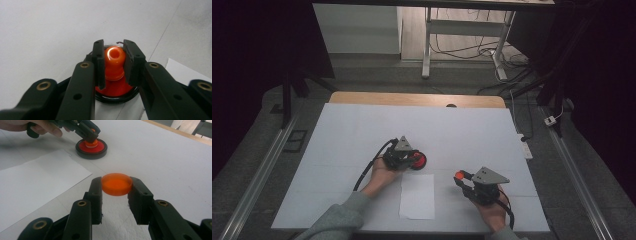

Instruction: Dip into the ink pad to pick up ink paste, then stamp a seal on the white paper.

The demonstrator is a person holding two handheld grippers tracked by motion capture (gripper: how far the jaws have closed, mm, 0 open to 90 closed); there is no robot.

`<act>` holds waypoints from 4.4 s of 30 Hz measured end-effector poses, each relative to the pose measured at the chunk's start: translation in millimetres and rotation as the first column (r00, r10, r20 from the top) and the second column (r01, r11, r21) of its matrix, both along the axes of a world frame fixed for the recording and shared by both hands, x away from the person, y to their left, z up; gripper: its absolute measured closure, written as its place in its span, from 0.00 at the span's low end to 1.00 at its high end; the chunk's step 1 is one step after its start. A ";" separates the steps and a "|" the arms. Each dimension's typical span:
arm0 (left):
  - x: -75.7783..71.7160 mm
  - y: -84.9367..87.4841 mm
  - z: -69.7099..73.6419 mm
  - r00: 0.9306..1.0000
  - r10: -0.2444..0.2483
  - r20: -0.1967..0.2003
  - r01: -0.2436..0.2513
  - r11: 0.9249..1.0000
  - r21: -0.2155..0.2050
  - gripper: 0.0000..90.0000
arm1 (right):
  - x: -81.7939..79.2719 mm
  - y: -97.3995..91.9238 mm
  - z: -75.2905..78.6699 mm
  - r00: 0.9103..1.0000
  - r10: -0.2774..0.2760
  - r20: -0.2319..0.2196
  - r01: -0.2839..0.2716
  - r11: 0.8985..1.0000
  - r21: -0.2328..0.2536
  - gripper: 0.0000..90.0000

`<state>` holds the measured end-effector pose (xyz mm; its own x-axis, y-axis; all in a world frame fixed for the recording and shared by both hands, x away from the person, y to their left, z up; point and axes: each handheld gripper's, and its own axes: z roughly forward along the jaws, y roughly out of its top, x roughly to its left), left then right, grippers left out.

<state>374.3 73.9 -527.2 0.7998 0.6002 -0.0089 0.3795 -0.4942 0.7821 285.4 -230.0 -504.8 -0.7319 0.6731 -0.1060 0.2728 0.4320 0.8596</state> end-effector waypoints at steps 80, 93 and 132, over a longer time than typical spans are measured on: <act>-35.9 37.1 58.4 0.999 -0.044 0.003 0.043 0.975 -0.219 0.81 | 1.7 -5.7 0.5 1.000 -0.011 0.003 0.011 1.000 0.006 0.72; -47.2 38.3 63.9 0.997 -0.083 0.002 0.081 0.974 -0.214 0.81 | 1.4 -6.8 0.9 1.000 -0.017 0.006 0.017 1.000 0.012 0.72; -79.7 46.4 55.7 0.989 -0.142 -0.045 0.129 0.967 -0.222 0.81 | 1.1 -7.8 0.6 1.000 -0.020 0.010 0.020 1.000 0.006 0.72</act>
<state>294.6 120.3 -471.5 0.8674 0.4647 -0.1776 0.3704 -0.3648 0.8542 286.5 -237.8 -504.2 -0.7175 0.6879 -0.1097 0.2724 0.4219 0.8648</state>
